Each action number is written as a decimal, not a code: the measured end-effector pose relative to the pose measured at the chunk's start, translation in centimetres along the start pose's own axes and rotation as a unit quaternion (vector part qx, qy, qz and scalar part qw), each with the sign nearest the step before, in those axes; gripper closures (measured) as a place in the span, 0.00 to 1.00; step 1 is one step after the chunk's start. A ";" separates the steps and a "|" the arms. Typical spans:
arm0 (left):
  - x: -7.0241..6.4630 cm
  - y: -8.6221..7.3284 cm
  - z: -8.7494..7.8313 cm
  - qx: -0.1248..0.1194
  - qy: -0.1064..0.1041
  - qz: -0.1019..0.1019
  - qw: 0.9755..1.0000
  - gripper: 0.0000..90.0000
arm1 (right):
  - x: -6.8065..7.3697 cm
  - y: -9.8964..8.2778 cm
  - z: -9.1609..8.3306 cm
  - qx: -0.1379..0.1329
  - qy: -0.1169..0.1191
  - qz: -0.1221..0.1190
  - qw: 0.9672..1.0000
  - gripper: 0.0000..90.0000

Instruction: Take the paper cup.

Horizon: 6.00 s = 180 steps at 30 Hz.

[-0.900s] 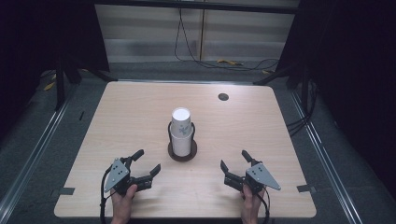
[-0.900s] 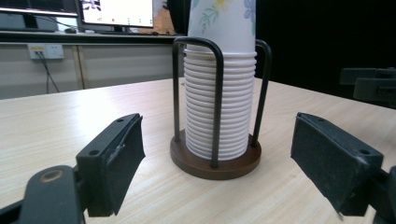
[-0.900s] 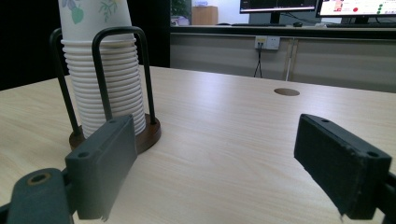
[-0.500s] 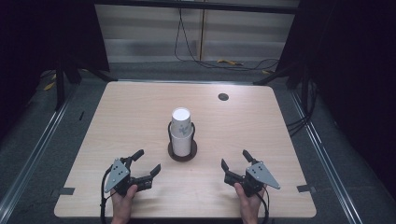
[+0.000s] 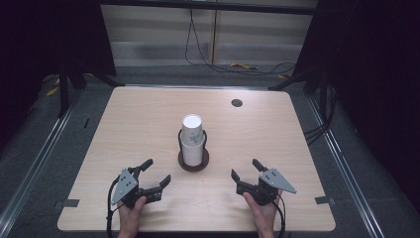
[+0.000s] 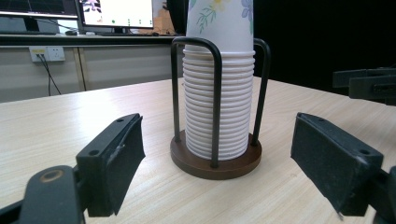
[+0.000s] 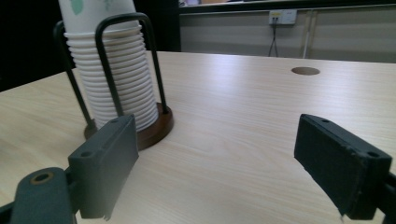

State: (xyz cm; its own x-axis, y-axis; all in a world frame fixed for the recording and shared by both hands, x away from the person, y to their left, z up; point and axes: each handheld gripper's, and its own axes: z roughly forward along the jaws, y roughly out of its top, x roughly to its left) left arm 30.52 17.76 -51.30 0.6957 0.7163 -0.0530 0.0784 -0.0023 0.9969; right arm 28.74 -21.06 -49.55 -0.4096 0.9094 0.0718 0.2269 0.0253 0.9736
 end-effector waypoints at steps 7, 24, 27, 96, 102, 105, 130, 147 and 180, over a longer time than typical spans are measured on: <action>0.0 0.0 0.0 -0.001 -0.002 0.003 1.000 0.19 | 0.7 1.3 0.6 0.009 0.044 0.007 0.999 0.15; 0.1 0.0 -0.1 -0.004 -0.002 0.001 1.000 0.19 | 1.6 5.3 3.3 0.016 0.131 -0.009 0.991 0.18; 0.1 0.0 -0.1 -0.004 -0.003 0.002 1.000 0.19 | 1.9 6.2 4.1 0.023 0.150 -0.023 0.988 0.24; 0.0 0.0 -0.1 -0.004 -0.008 0.000 1.000 0.19 | 5.4 15.2 14.9 0.152 0.244 -0.095 0.953 0.30; 0.0 -0.1 -0.1 -0.006 -0.007 0.000 1.000 0.19 | 5.3 15.1 15.0 0.161 0.251 -0.096 0.950 0.32; 0.0 -0.1 -0.1 -0.006 -0.007 0.000 1.000 0.19 | 5.4 15.2 14.9 0.160 0.250 -0.096 0.950 0.33; 0.1 0.0 -0.2 -0.003 -0.009 0.004 1.000 0.19 | 5.5 16.5 14.7 0.162 0.249 -0.097 0.950 0.37; 0.0 -0.1 -0.1 -0.005 -0.008 0.002 1.000 0.19 | 4.9 17.4 13.7 0.115 0.250 -0.084 0.958 0.37; -0.1 0.0 0.0 0.002 -0.002 0.007 1.000 0.17 | 3.8 18.4 11.4 0.024 0.262 -0.050 0.963 0.39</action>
State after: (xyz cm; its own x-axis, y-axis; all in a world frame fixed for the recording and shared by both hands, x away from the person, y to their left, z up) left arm 30.45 17.63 -51.29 0.6993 0.7137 -0.0397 0.0724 -0.0155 0.9973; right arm 41.43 -12.45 -33.83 -0.8188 0.5671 0.0897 0.1988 0.1335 0.9709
